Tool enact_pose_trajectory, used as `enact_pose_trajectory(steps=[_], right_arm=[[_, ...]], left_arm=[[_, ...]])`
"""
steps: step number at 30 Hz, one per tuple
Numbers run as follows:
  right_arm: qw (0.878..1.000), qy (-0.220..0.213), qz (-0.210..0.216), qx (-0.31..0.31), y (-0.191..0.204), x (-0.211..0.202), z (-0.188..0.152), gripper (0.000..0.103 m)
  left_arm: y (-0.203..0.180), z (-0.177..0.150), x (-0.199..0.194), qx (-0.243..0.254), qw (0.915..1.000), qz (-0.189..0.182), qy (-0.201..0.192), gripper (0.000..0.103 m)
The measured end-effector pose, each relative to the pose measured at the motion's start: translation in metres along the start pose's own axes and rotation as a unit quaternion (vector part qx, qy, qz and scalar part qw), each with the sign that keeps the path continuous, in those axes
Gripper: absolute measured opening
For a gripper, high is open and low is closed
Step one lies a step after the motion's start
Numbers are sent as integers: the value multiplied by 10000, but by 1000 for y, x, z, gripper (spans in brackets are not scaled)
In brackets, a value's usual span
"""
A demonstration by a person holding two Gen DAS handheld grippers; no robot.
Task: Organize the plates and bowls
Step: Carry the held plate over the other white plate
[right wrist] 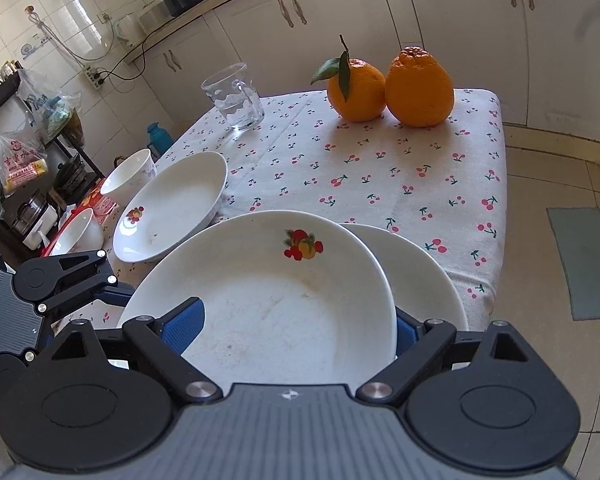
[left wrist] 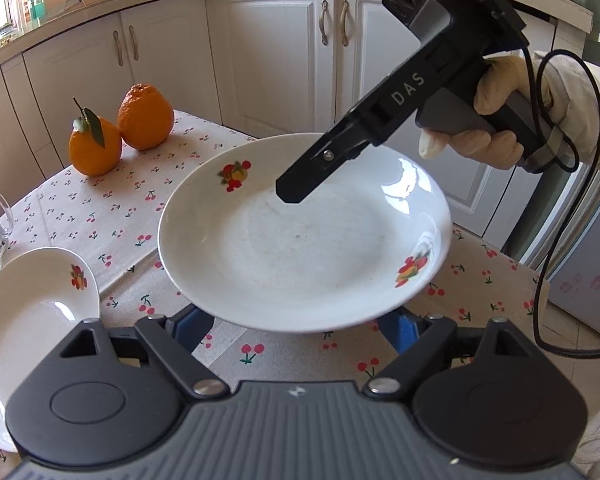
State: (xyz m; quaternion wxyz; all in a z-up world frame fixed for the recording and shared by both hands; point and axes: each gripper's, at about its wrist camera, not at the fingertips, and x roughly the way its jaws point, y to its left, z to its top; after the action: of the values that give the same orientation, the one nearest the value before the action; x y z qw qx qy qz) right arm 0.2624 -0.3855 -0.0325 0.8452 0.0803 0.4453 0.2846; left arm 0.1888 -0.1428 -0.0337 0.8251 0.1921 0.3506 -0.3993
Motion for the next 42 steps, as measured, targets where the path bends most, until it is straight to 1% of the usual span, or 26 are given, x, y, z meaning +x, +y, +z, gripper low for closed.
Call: enact_pose_trajectory(steps=[8, 20, 35, 42], right_arm=[[10000, 27, -7, 88, -7, 3, -4, 96], [9998, -38, -45, 206, -12, -5, -12, 96], [9993, -88, -93, 346, -10, -20, -27, 96], [9990, -82, -204, 381, -6, -25, -33, 96]], left_arm=[[0, 3, 2, 91, 10000, 23, 28, 88], [2, 5, 13, 233, 9997, 42, 57, 88], [2, 5, 15, 262, 9997, -21, 19, 89], [1, 5, 15, 309, 9995, -13, -12, 89]])
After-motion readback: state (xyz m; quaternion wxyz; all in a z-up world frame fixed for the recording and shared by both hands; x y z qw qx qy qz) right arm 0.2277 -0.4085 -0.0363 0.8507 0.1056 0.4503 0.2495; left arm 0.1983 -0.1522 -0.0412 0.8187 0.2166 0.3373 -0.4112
